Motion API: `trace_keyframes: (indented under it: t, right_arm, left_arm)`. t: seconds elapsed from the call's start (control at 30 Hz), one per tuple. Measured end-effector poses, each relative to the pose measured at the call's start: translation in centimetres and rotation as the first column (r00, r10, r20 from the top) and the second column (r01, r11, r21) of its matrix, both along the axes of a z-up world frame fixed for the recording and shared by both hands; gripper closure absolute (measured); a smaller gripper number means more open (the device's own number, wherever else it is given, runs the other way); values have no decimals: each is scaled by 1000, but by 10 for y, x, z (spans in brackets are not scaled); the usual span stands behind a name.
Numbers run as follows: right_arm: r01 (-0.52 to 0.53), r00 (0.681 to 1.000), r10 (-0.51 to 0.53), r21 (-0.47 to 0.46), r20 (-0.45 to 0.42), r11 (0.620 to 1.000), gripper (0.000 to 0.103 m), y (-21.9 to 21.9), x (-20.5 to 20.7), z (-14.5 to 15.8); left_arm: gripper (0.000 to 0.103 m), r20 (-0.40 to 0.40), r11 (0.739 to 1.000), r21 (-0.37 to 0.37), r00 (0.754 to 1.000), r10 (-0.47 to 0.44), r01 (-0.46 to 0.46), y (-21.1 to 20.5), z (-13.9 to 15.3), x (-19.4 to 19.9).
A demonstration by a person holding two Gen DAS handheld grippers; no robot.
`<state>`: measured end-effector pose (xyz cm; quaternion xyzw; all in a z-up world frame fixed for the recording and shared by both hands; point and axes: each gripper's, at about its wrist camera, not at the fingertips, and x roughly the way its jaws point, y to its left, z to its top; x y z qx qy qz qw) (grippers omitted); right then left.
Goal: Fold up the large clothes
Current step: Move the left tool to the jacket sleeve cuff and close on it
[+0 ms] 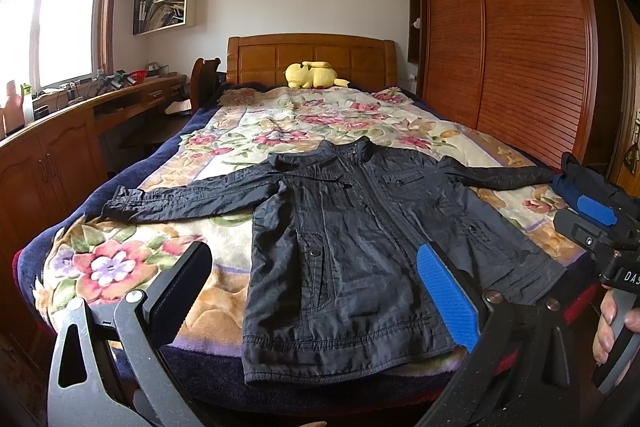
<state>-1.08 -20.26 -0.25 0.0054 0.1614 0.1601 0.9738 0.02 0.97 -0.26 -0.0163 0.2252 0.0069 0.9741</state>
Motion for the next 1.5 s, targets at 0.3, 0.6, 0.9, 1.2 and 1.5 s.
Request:
trace_keyframes:
  t: [0.3,0.6,0.9,1.2,1.5]
  right_arm:
    - [-42,999,41,-43,-22,998,0,19,31,-8]
    - [-83,995,78,-77,-69,993,0,40,68,-21]
    - [-127,982,111,-99,-153,987,0,61,111,-46]
    - [-180,967,156,-103,-203,978,0,85,139,-70]
    - [-233,964,213,-118,-157,965,0,112,145,-61]
  left_arm:
    - [0,-35,1000,2,999,24,-24,24,-28,26]
    - [0,-61,997,60,996,58,-54,59,-48,56]
    - [0,-91,991,79,990,111,-104,102,-71,86]
    - [0,-187,992,28,974,128,-125,153,-103,122]
    - [0,-238,983,21,954,183,-184,221,-110,153]
